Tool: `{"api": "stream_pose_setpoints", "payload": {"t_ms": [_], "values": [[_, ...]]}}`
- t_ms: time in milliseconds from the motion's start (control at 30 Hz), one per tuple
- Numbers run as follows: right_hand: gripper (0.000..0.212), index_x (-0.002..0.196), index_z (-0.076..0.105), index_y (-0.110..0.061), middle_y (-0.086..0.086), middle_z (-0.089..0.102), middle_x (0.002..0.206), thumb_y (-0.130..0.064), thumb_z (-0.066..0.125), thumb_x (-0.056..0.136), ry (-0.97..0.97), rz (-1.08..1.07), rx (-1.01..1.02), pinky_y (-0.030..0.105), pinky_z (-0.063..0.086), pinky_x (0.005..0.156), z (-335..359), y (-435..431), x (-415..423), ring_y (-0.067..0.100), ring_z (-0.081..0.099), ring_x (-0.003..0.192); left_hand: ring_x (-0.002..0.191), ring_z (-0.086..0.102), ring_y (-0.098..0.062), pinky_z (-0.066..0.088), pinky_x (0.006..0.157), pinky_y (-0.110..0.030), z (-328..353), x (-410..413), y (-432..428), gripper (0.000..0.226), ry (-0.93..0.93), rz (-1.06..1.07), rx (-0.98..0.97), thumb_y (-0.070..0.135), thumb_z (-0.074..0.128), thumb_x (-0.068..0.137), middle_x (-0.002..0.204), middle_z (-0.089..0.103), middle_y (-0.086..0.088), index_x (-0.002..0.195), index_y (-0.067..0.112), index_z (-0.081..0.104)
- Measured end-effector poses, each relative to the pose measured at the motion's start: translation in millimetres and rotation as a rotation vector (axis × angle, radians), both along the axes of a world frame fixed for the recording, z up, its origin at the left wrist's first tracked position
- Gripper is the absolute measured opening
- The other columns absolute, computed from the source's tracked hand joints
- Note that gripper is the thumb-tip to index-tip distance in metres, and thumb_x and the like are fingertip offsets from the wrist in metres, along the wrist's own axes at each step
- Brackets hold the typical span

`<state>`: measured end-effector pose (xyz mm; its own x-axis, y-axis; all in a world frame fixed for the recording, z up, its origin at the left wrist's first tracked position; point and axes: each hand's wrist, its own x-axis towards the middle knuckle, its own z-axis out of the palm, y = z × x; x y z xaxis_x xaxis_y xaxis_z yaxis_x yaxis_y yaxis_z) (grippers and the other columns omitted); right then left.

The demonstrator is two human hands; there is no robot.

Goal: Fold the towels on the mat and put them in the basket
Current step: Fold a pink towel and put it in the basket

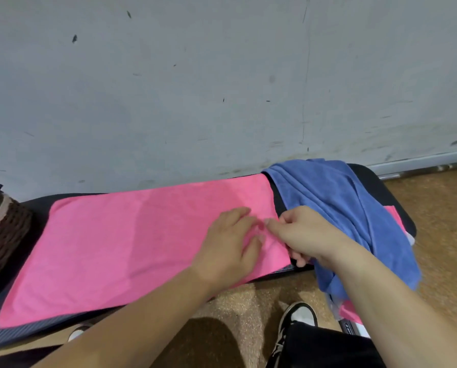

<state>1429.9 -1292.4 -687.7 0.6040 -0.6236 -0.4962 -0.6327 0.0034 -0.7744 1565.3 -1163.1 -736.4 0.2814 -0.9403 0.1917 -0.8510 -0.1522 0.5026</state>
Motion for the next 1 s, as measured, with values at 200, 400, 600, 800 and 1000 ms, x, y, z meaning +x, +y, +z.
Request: {"api": "stream_pose_setpoints", "payload": {"t_ms": [200, 400, 600, 800, 1000], "values": [[0.038, 0.072, 0.050, -0.009, 0.015, 0.051, 0.056, -0.031, 0.060, 0.102, -0.276, -0.113, 0.220, 0.023, 0.038, 0.037, 18, 28, 29, 0.021, 0.042, 0.036, 0.082, 0.049, -0.008, 0.044, 0.072, -0.031, 40, -25, 39, 0.057, 0.061, 0.134, 0.088, 0.074, 0.059, 0.080, 0.092, 0.050, 0.015, 0.109, 0.026, 0.051], [0.024, 0.072, 0.055, -0.007, 0.013, 0.041, 0.069, -0.023, 0.064, 0.087, -0.337, -0.146, 0.076, 0.035, 0.031, 0.056, 18, 39, 80, 0.024, 0.036, 0.061, 0.055, 0.042, -0.005, 0.030, 0.052, -0.020, 48, 11, 51, 0.034, 0.323, 0.223, -0.076, 0.022, 0.071, 0.088, 0.060, 0.048, 0.012, 0.071, 0.028, 0.042], [0.031, 0.112, 0.069, -0.005, 0.018, 0.075, 0.101, -0.027, 0.068, 0.090, -0.179, -0.339, 0.312, 0.042, 0.061, 0.078, -22, 14, 112, 0.034, 0.074, 0.091, 0.059, 0.039, -0.009, 0.035, 0.058, -0.026, 40, 35, 78, 0.027, 0.635, 0.132, 0.047, 0.031, 0.066, 0.097, 0.064, 0.043, 0.008, 0.076, 0.017, 0.056], [0.041, 0.084, 0.067, -0.005, 0.009, 0.067, 0.077, -0.034, 0.093, 0.070, -0.155, -0.444, 0.164, 0.032, 0.055, 0.048, -51, 10, 134, 0.026, 0.068, 0.069, 0.062, 0.040, -0.002, 0.034, 0.063, -0.024, 21, 45, 78, 0.047, 0.668, 0.145, -0.051, 0.037, 0.057, 0.103, 0.065, 0.041, 0.011, 0.063, 0.016, 0.045], [0.017, 0.066, 0.056, -0.013, 0.008, 0.044, 0.058, -0.009, 0.069, 0.075, -0.021, -0.379, -0.095, 0.028, 0.038, 0.046, -53, -1, 141, 0.020, 0.041, 0.049, 0.060, 0.046, -0.007, 0.034, 0.061, -0.021, 22, 42, 81, 0.051, 0.625, -0.005, -0.036, 0.037, 0.058, 0.102, 0.063, 0.045, 0.004, 0.055, 0.024, 0.044]]}}
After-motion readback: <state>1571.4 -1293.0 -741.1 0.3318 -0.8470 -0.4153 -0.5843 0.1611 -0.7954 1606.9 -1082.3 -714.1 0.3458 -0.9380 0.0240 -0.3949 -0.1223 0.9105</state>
